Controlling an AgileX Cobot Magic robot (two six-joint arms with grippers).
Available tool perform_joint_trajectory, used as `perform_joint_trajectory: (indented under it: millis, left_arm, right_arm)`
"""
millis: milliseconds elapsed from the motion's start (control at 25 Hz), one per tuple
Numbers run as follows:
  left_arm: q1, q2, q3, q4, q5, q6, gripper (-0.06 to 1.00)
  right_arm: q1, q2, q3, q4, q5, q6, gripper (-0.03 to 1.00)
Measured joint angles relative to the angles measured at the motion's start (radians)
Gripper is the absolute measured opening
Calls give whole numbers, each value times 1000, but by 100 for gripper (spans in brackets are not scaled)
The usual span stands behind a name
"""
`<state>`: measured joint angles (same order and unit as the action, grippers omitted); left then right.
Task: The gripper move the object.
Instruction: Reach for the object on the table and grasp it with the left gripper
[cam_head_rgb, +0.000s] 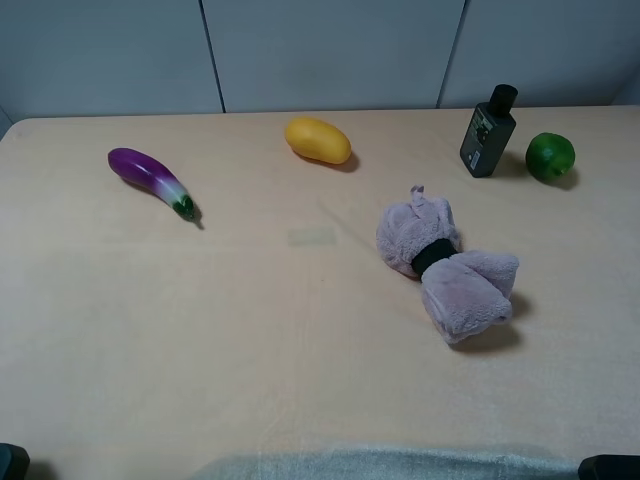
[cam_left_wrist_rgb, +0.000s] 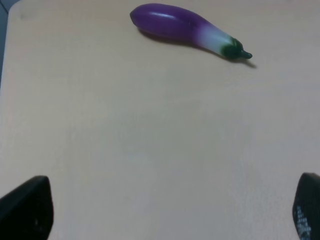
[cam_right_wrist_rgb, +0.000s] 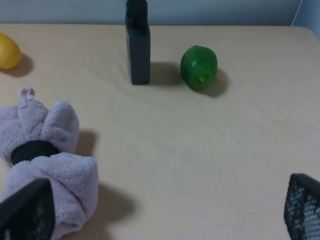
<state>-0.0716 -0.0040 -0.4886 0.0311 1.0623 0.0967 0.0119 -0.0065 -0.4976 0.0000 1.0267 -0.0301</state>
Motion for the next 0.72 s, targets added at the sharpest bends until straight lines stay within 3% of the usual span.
perform_joint_trajectory:
  millis: [720]
  left_arm:
    - [0, 0, 0, 0, 0, 0, 95]
  right_arm:
    - [0, 0, 0, 0, 0, 0, 69]
